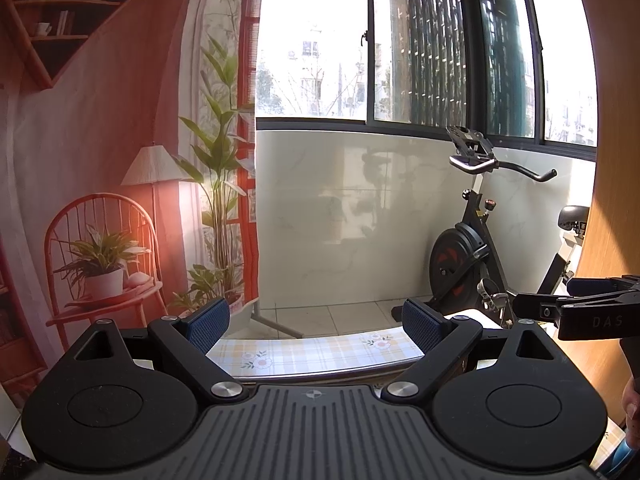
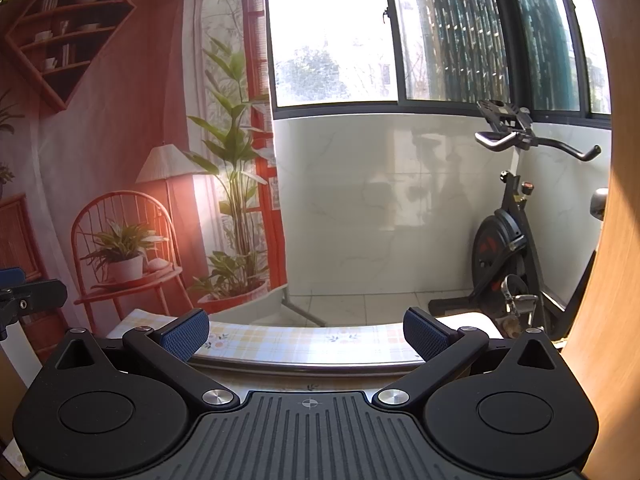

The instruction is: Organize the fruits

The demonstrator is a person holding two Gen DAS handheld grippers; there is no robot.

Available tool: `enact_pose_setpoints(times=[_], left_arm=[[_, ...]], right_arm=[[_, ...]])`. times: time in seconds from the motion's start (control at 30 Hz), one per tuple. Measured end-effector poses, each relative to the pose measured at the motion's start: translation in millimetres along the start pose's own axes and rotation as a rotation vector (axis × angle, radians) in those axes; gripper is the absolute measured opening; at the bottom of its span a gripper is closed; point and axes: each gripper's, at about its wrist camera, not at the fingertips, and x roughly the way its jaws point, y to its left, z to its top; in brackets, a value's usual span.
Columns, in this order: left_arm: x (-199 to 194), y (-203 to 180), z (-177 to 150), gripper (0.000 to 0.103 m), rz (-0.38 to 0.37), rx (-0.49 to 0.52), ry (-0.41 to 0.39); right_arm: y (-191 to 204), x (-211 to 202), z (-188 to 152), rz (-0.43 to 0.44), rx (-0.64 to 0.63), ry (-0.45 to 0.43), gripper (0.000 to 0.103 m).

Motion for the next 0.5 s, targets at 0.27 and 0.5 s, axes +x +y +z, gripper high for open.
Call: enact_pose_setpoints(times=[0.27,0.5], left_arm=[[-0.9,-1.5,0.0,0.095,0.000,0.002,-0.001],[-1.8,-2.6,0.6,0.095,-0.006,0.008,-0.003]], right_arm=[[0.3,-0.2,-0.2,0.000,0.000,0.000,0.103],[0.5,-0.2,-0.4,-0.001,0.000,0.000,0.103]])
